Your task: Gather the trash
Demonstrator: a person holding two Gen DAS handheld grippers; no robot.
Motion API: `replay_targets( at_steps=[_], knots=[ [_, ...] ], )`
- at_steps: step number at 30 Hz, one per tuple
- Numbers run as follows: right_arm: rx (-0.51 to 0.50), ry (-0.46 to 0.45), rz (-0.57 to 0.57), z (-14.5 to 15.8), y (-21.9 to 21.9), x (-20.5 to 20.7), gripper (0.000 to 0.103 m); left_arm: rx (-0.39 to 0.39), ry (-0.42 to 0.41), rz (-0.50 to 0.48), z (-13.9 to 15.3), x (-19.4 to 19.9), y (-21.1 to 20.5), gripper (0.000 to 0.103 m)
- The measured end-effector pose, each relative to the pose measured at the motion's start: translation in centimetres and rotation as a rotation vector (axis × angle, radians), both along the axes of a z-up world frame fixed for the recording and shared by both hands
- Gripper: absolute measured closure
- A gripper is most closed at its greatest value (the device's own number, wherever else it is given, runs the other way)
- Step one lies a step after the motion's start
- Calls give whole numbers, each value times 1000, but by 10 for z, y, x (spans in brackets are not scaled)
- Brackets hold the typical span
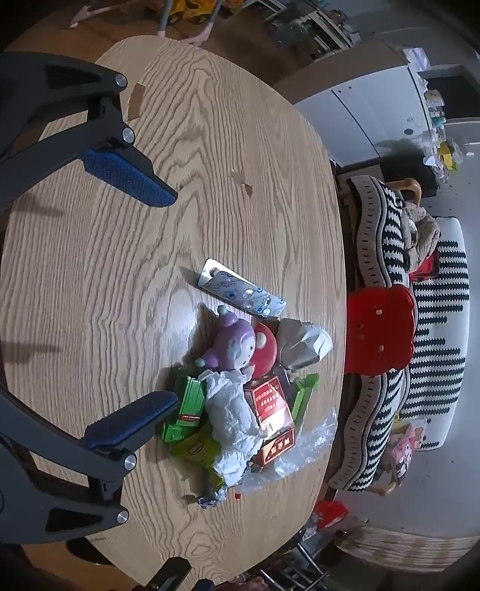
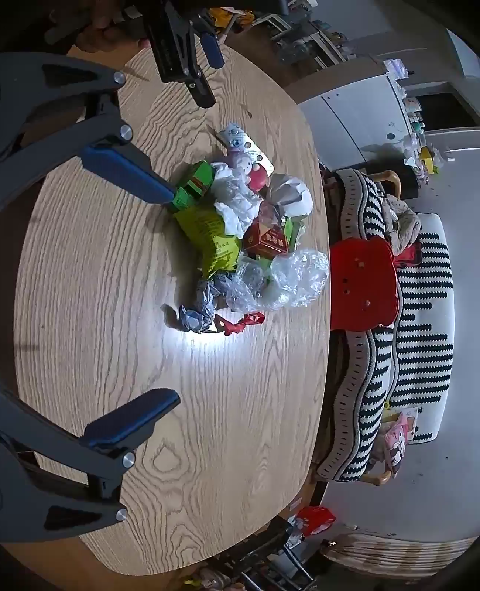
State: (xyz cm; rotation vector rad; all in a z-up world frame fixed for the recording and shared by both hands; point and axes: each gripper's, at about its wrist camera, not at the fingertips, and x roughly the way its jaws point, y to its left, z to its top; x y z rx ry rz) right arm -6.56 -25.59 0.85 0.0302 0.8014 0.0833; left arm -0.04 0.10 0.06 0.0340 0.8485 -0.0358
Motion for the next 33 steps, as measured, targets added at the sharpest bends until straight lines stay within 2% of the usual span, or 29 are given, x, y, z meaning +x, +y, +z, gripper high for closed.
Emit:
replay_targets(
  at_steps=[33],
  knots=[
    [-20, 0, 1, -1, 0, 0, 6, 18, 8, -13, 0, -1, -4, 6]
  ],
)
